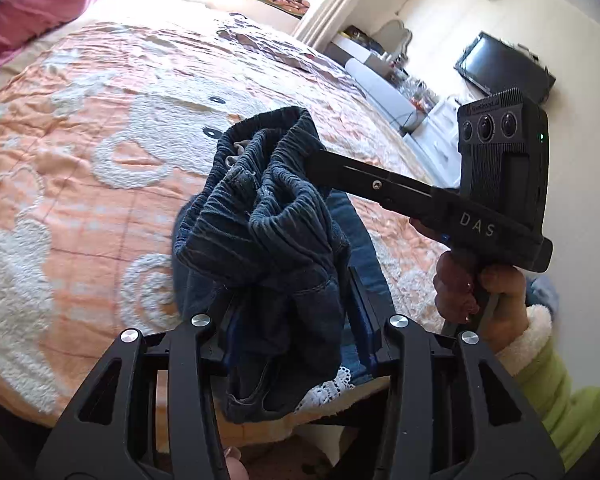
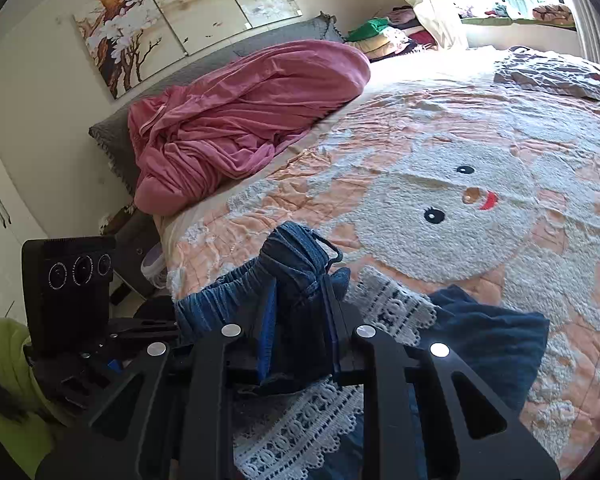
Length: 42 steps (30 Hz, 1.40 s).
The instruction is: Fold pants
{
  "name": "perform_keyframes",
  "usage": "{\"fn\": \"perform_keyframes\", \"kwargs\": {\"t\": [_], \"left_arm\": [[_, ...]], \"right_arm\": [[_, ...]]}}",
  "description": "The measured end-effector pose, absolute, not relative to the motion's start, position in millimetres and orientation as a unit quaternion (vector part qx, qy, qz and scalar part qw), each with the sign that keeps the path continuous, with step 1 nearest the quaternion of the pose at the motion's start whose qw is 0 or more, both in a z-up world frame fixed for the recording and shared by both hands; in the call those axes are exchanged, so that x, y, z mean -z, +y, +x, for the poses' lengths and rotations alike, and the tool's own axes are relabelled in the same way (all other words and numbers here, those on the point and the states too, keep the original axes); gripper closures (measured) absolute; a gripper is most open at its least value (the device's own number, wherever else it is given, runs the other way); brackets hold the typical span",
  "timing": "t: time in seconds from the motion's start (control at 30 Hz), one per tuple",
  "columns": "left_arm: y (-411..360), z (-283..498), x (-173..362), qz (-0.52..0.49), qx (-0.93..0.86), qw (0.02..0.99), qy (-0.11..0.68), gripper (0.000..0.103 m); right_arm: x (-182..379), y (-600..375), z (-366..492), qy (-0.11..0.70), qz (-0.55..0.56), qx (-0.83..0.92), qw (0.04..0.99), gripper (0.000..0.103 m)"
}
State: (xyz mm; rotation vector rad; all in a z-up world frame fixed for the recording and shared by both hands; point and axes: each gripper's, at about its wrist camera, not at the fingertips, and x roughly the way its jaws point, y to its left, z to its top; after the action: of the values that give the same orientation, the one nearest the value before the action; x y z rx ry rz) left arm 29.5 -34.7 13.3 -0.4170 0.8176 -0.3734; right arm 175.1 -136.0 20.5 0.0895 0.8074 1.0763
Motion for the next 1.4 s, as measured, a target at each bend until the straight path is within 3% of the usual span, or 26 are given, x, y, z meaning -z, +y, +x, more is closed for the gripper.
{"fn": "perform_keyframes", "kwargs": {"t": [0.33,0.47,0.53,0.63,0.87,1.07,1.23,1.4], "left_arm": [[-74,40,1,-0.138,0.188,0.881,0.411,0.068],[-86,36,7,-0.128,0.203,0.875,0.421,0.068],[-92,33,12,-0.123,0.215,0.869,0.428,0.068],[-97,25,18,-0.111,0.226,0.864,0.436,0.068],[-85,8,22,-0.114,0.226,0.86,0.442,0.068],[-70,-2,10,-0.128,0.237,0.859,0.435,0.066],[-56,-8,0,-0.137,0.227,0.865,0.426,0.053],[-29,7,-16,-0.141,0.19,0.88,0.412,0.047]], "right_arm": [[16,-194,184,0.421,0.098,-0.43,0.793,0.08],[12,-207,179,0.43,0.115,-0.399,0.802,0.04],[6,-204,175,0.433,0.111,-0.397,0.802,0.037],[-1,-190,171,0.439,0.088,-0.384,0.807,0.019],[19,-167,161,0.458,-0.049,-0.311,0.831,0.022],[40,-192,161,0.473,-0.028,-0.299,0.829,0.023],[40,-194,158,0.466,-0.024,-0.295,0.833,0.023],[18,-209,141,0.423,0.005,-0.314,0.85,0.021]]}}
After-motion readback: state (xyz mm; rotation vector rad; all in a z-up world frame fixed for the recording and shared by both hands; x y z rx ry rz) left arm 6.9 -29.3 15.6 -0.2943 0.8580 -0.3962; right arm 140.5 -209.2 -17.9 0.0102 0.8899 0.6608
